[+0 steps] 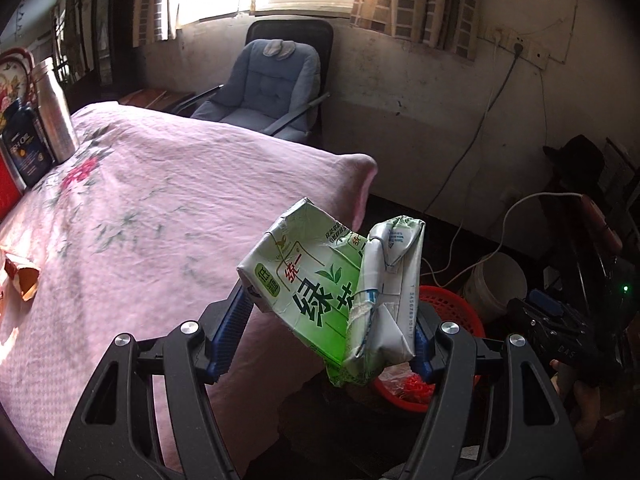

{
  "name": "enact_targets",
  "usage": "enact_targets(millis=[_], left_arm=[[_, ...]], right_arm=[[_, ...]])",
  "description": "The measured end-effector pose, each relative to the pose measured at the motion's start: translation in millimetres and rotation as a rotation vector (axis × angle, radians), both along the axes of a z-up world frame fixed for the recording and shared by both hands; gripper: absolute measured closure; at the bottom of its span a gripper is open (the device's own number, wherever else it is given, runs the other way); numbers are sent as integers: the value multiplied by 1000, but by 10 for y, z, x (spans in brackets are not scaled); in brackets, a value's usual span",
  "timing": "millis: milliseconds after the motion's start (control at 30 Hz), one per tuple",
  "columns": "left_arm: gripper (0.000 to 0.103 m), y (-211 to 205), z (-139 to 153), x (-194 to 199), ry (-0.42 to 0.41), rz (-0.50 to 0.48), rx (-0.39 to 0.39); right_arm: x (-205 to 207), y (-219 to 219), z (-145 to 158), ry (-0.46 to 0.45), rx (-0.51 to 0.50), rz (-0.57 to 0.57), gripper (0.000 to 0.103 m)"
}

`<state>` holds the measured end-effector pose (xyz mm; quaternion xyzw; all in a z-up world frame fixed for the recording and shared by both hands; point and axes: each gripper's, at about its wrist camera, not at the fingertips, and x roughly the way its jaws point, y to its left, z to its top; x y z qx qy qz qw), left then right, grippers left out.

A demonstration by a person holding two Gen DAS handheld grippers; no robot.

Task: Collect trash
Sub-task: 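Carry the red flower and green package to the wastebasket and open both tools, then move both open tools back over the table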

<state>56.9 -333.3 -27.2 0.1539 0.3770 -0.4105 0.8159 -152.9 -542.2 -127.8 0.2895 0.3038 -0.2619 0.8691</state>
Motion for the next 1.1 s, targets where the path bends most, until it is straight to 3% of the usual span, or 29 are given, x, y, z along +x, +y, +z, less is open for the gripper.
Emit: enact_targets(millis=[333,600,767,833,933,1100], left_arm=[[37,-502,-174,-257,-12,-102,39],[36,-953,-489,-434,31,-197,100],[32,-1219,-728,-546,67,-239,164],[25,-1261,-750,-589,71,-250,169],[16,-1239,-677,-651,45,-256,151],[14,-1141,-582,-672,22,-234,131]], right_arm=[[-82,-209,-60,-18,10,-57,6],[-162,-334,-98,-26,20,-99,6],[-221,-389,-111,-40,32,-125,6],[-224,-390,-118,-43,35,-125,6],[-213,-364,-117,-43,32,-120,6],[-194,-328,-98,-47,31,-110,6]])
